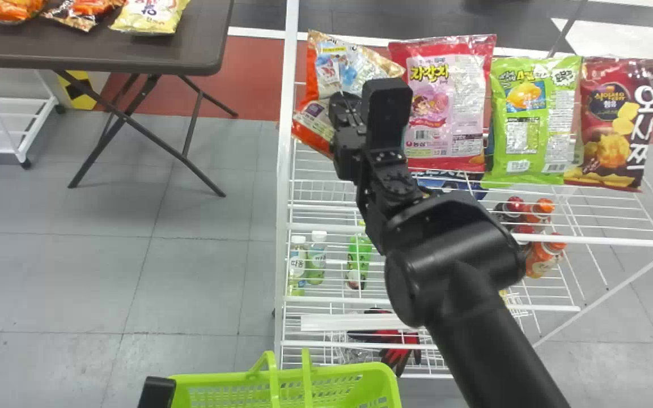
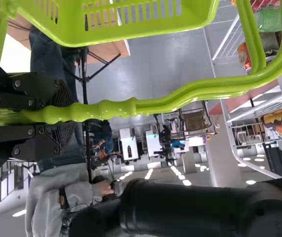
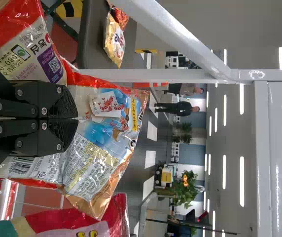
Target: Hold basket handle with left hand then pick Saewookkang with right hand and place into basket
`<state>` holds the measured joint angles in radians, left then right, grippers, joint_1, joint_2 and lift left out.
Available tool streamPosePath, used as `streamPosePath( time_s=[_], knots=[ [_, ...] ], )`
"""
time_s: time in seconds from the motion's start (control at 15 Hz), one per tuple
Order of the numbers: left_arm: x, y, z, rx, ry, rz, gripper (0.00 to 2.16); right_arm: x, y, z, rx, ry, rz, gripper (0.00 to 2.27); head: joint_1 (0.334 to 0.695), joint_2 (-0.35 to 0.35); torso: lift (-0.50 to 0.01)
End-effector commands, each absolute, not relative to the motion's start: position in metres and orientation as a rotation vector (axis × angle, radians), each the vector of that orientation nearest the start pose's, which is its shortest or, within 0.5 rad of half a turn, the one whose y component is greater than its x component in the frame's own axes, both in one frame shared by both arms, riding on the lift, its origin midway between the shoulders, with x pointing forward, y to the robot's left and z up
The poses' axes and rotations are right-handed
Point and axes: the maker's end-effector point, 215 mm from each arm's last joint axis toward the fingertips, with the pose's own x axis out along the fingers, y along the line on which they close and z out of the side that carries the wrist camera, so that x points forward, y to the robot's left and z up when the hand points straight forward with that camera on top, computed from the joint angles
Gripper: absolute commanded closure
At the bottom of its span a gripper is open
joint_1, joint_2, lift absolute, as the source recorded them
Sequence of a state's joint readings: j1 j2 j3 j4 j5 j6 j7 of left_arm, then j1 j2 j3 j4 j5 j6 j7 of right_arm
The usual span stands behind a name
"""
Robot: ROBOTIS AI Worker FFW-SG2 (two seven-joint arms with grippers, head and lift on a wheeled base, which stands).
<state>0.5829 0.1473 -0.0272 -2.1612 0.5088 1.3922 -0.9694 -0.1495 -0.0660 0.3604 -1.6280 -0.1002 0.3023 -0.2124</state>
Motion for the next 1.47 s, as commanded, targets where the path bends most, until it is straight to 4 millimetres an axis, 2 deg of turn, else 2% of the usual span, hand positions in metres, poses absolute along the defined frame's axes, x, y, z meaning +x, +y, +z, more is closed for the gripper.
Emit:
streamPosePath(
  time_s=[0.0, 0.27, 0.53, 0.6, 0.8, 0.93, 1.2, 1.4],
  knots=[
    [0.134, 0.002, -0.431, -0.940, 1.182, -1.158, 1.88, 0.585, -0.096, -0.325, -0.056, 0.140, 0.154, 2.25, 0.695, -0.117, -0.019],
    [0.135, 0.000, -0.429, -0.935, 1.170, -1.165, 1.88, 0.518, -0.129, -0.312, -0.094, 0.185, 0.148, 2.25, 0.695, -0.174, -0.019],
    [0.137, 0.000, -0.428, -0.936, 1.158, -1.170, 1.88, 0.454, -0.160, -0.311, -0.179, 0.248, 0.137, 2.25, 0.695, -0.261, -0.019],
    [0.139, 0.000, -0.428, -0.934, 1.148, -1.169, 1.88, 0.438, -0.162, -0.315, -0.193, 0.275, 0.146, 2.25, 0.695, -0.281, -0.019],
    [0.141, -0.002, -0.429, -0.936, 1.140, -1.166, 1.88, 0.394, -0.165, -0.344, -0.246, 0.401, 0.172, 2.25, 0.695, -0.325, -0.019],
    [0.143, -0.002, -0.429, -0.935, 1.131, -1.166, 1.88, 0.363, -0.170, -0.371, -0.281, 0.507, 0.182, 2.25, 0.695, -0.348, -0.019],
    [0.147, -0.002, -0.430, -0.938, 1.111, -1.161, 1.88, 0.292, -0.179, -0.419, -0.390, 0.743, 0.234, 2.25, 0.695, -0.350, -0.019],
    [0.150, -0.004, -0.427, -0.940, 1.091, -1.166, 1.88, 0.234, -0.167, -0.455, -0.438, 0.913, 0.314, 2.25, 0.695, -0.350, -0.019]
  ],
)
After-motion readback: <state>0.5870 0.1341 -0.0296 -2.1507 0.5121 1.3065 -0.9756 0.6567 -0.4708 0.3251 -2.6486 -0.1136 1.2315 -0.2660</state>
